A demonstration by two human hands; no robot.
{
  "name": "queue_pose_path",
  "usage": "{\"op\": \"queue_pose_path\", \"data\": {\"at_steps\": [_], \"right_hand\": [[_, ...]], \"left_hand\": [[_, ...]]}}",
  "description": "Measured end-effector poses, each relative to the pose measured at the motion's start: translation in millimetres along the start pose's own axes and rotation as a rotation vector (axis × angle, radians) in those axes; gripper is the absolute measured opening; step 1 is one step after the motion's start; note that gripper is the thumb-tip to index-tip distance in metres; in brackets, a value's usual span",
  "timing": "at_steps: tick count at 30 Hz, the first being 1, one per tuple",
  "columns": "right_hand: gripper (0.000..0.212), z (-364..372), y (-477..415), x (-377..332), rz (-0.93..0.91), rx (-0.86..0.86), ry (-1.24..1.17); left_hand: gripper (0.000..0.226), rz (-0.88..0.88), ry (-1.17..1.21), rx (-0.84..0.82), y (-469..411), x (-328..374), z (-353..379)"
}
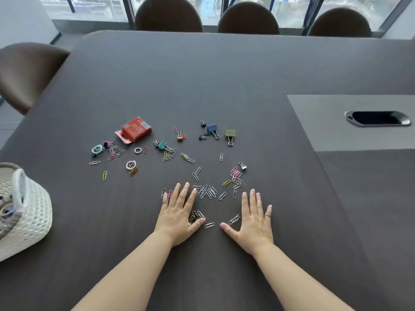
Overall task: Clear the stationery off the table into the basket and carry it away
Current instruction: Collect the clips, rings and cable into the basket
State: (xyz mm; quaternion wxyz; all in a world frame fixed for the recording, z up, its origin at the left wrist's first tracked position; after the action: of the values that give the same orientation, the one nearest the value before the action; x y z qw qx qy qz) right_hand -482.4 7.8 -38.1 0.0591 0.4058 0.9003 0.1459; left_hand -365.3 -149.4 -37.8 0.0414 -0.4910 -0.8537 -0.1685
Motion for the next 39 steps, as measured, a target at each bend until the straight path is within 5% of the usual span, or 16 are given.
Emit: {"op": "queue_pose_path", "data": {"at_steps": [6, 13, 19, 23, 27, 30, 34, 36, 39], "right_hand": [[0.11, -26.1, -64.7, -6.9, 0.006, 0.054, -0.024], [0.086, -40.7, -115.4, -24.8, -0.096, 0.099, -0.032], [0.061, -52.2, -106.0, -35.9, -0.27, 0.296, -0.25], [0.06, -46.5, -82.1, -44.1, -0.388, 0.295, -0.306], [0.076, -39.6, -48.3, -47.2, -0.459, 0.308, -0.302], [0.092, -35.5, -35.2, -42.3, -0.378, 0.329, -0.198], [0.115, -19.4, -32.2, -47.3, -0.341, 0.192, -0.053], [0.112, -19.2, -39.3, -48.6, -0.325, 0.177, -0.028], [0.09, -33.9, -52.2, -45.5, -0.246, 0.314, -0.067]], "left_hand": [[0.093, -0.068, -0.033, 0.018, -46.8, -17.8, -16.2], [0.089, -0.113, -0.054, 0.024, -96.0, -33.3, -34.4], [0.087, 0.083, 0.021, 0.072, -107.7, -25.5, -38.6], [0.068, 0.226, 0.262, 0.173, -85.4, -16.5, -45.2], [0.04, 0.353, 0.256, 0.353, -39.1, -4.1, -47.0], [0.06, 0.312, 0.133, 0.362, -22.5, -6.8, -40.7], [0.102, 0.165, -0.07, 0.044, -31.9, -16.9, -17.5], [0.102, 0.125, -0.108, -0.029, -36.7, -20.7, -11.7], [0.078, 0.195, 0.015, 0.141, -31.8, -15.3, -27.8]]}}
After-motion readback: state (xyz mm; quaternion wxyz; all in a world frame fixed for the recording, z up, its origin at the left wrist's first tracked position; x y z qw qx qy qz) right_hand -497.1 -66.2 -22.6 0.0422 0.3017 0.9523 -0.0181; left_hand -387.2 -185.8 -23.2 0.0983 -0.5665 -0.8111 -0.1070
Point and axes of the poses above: each hand's wrist, its own y-axis away from the middle knuckle, its own z-axis out of the palm, x = y × z, the point moved 9 cm from there along -y, towards the middle knuckle, and after that the axes turned 7 degrees about y, right-handed, at the moved point
